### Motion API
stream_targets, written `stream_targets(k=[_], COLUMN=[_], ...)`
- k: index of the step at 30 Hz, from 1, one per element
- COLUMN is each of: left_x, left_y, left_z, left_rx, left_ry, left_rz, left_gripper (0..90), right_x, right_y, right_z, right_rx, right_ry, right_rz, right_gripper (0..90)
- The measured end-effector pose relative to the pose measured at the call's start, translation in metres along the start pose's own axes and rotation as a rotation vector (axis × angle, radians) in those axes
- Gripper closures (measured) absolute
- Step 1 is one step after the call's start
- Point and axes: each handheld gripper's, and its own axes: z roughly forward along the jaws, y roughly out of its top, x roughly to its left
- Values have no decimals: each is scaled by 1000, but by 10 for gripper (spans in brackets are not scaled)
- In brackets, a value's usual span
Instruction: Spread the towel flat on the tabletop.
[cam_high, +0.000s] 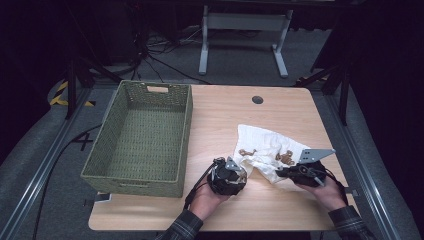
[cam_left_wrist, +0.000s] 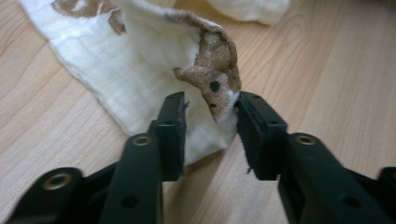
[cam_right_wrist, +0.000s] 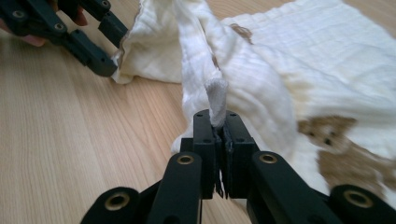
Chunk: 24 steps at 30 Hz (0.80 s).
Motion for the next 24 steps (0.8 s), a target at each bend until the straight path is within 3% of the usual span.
stream_targets(k=[1,4,11,16,20,22,24], left_x=[1,4,1,-13,-18,-18,-17], left_y=[-1,-1,-3,-9,-14,-14,-13], left_z=[-1,-9,-26,-37,-43,-43,-44], left_rx=[-12,-40,-52,-55,-65,-76,-89], left_ry=[-4,-9,-22,-49,-48,-54,-52], left_rz=[-8,-22,-20,2,8,4,-3], left_gripper=[765,849,863,859,759,707,701], right_x=[-3,-6,-5,2,11,14,16], right_y=[-4,-11,-25,-39,-54,-59,-65], right_z=[-9,-18,-37,-54,-70,-73,-78], right_rx=[-14,-24,-33,-31,-31,-26,-39], right_ry=[-17,-34,-56,-61,-50,-42,-19], right_rz=[4,13,25,22,30,31,42], right_gripper=[866,866,867,867,864,846,765])
